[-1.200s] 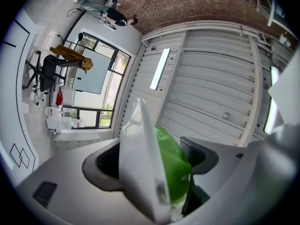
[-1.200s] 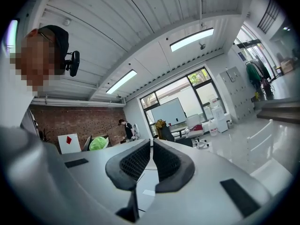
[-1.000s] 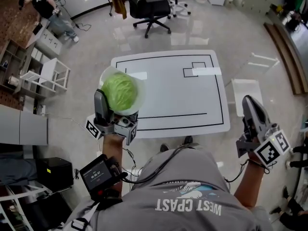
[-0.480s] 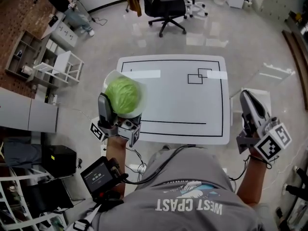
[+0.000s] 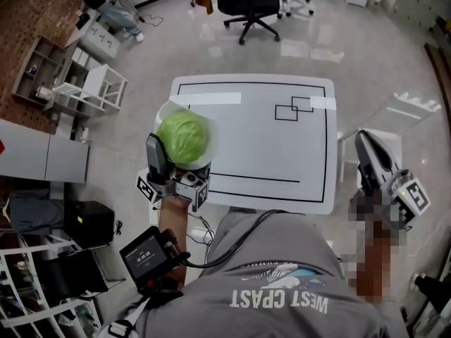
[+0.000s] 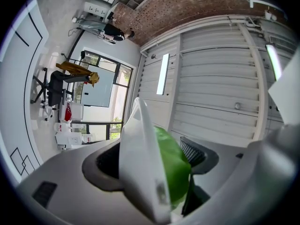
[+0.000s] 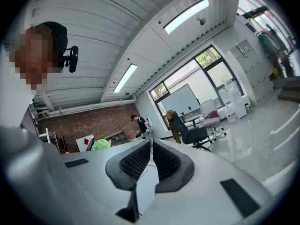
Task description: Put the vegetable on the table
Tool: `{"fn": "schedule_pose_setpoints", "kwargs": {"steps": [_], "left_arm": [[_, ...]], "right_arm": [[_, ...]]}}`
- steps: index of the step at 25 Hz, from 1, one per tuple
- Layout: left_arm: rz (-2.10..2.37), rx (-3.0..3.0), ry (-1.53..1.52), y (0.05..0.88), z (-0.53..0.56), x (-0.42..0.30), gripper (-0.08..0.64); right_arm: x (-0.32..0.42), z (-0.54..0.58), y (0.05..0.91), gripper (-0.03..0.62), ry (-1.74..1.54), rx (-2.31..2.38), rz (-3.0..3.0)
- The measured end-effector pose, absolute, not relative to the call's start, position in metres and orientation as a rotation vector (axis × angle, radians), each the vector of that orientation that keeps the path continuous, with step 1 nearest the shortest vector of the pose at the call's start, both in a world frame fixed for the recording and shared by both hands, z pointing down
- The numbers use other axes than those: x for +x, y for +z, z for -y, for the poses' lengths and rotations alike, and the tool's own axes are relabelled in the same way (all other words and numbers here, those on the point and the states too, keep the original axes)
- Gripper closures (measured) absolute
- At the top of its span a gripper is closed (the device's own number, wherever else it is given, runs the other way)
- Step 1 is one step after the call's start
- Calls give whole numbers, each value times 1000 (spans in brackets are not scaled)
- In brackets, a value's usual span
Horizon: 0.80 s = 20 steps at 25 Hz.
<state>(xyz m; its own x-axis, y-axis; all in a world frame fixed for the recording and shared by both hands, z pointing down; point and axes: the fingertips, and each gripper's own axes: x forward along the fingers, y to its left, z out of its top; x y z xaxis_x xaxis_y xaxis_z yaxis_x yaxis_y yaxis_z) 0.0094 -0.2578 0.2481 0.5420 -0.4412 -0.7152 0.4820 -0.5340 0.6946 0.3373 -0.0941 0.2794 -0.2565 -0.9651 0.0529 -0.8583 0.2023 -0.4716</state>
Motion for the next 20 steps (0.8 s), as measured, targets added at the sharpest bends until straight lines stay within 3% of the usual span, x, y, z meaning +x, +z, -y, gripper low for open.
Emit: {"fn": "schedule_pose_setpoints", "kwargs": {"steps": [20], "left_arm": [[-12, 1759, -988, 312, 342, 36, 183]], "right_arm": [[330, 152, 302, 584, -690, -1794, -2158]]}}
